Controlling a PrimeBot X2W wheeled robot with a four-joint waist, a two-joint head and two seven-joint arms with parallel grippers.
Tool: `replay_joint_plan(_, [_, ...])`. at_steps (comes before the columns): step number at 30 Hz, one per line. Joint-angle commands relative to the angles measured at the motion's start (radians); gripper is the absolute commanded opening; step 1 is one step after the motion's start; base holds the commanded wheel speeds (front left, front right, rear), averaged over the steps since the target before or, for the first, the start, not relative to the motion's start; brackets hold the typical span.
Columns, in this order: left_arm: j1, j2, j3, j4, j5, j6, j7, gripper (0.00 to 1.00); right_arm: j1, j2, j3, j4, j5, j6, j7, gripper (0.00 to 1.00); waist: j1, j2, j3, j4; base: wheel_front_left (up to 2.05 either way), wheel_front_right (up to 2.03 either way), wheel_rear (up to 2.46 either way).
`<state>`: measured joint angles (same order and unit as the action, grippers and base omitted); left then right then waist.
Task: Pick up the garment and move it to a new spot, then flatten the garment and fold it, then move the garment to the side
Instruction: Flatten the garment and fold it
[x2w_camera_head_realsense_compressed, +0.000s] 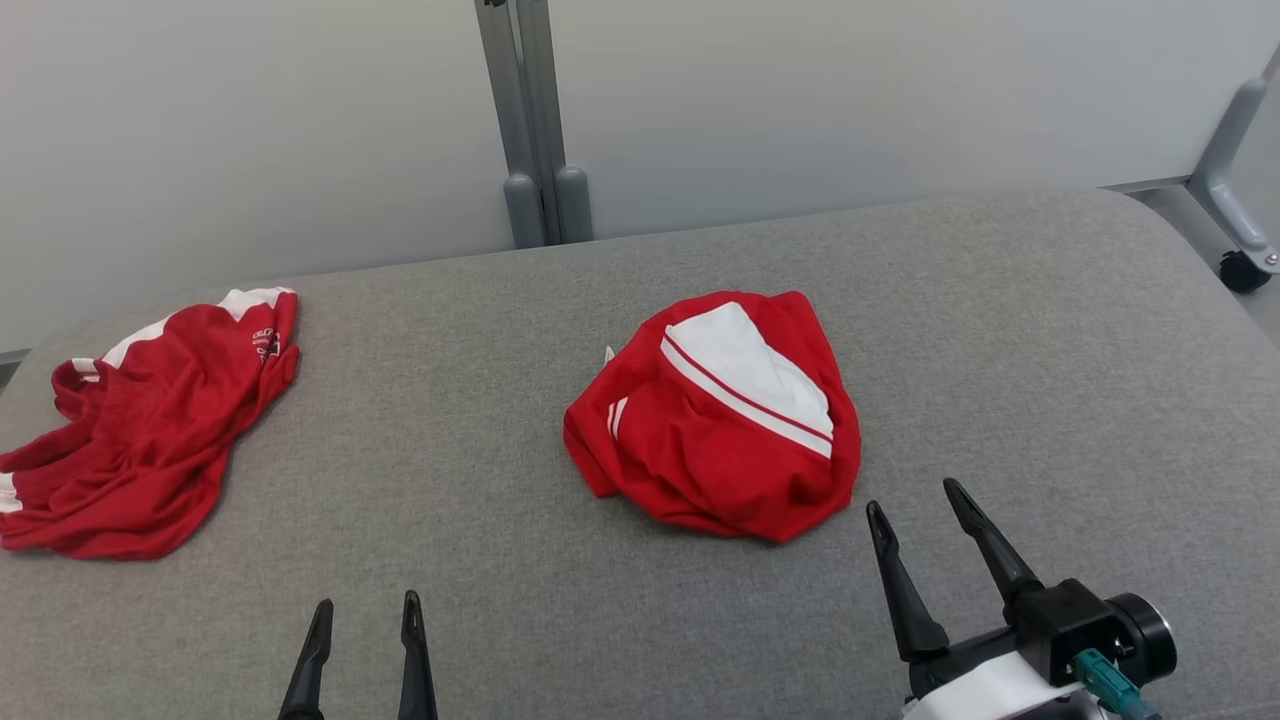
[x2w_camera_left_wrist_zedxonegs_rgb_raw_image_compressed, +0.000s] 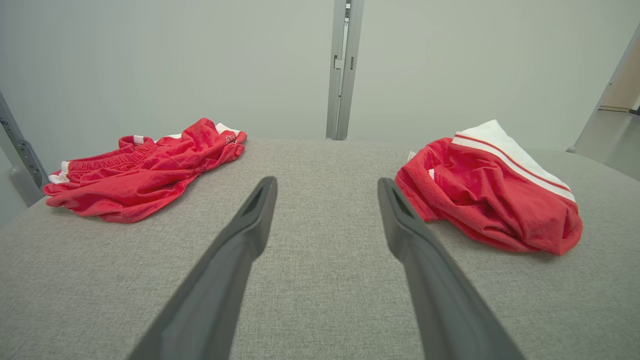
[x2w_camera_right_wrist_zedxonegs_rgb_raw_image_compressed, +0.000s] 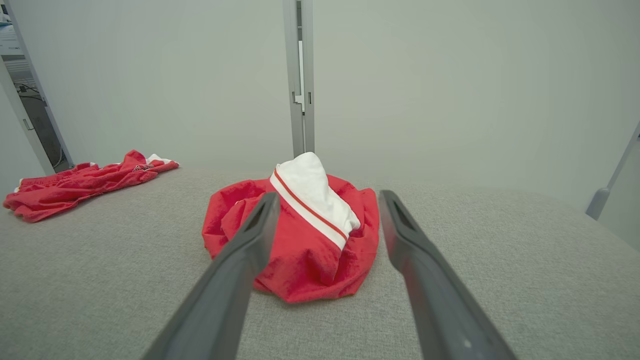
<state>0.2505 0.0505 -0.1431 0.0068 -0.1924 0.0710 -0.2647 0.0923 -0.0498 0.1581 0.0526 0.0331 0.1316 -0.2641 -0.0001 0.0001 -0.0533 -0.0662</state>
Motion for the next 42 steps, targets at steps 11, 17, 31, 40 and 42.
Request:
replay_joint_plan(11, [-0.020, 0.000, -0.006, 0.003, 0.016, 0.010, 0.001, 1.00, -0.001, -0.001, -0.008, 0.003, 0.007, -0.002, 0.000, 1.00, 0.0001, -0.0001, -0.004, 0.017, 0.00, 0.00, 0.00])
replay_joint_plan(17, [-0.020, 0.000, -0.007, 0.003, 0.021, 0.011, 0.001, 1.00, -0.002, -0.001, -0.005, 0.004, 0.008, -0.002, 0.000, 1.00, 0.0001, -0.0001, -0.008, 0.022, 0.00, 0.00, 0.00])
replay_joint_plan(31, [-0.182, 0.000, -0.066, 0.075, 0.042, -0.072, 0.001, 1.00, -0.046, -0.001, 0.013, -0.003, -0.004, -0.002, 0.000, 1.00, 0.0001, -0.0001, 0.073, 0.011, 0.00, 0.00, 0.00])
replay_joint_plan(40, [-0.537, 0.001, -0.183, 0.244, 0.020, -0.176, 0.001, 1.00, -0.127, -0.001, -0.028, -0.051, 0.012, -0.002, 0.000, 1.00, 0.0001, -0.0001, 0.253, -0.029, 0.00, 0.00, 0.00])
replay_joint_plan(42, [-0.621, 0.002, -0.213, 0.308, 0.010, -0.185, 0.001, 1.00, -0.151, -0.001, -0.039, -0.070, 0.018, -0.002, 0.000, 1.00, 0.0001, -0.0001, 0.296, -0.047, 0.00, 0.00, 0.00])
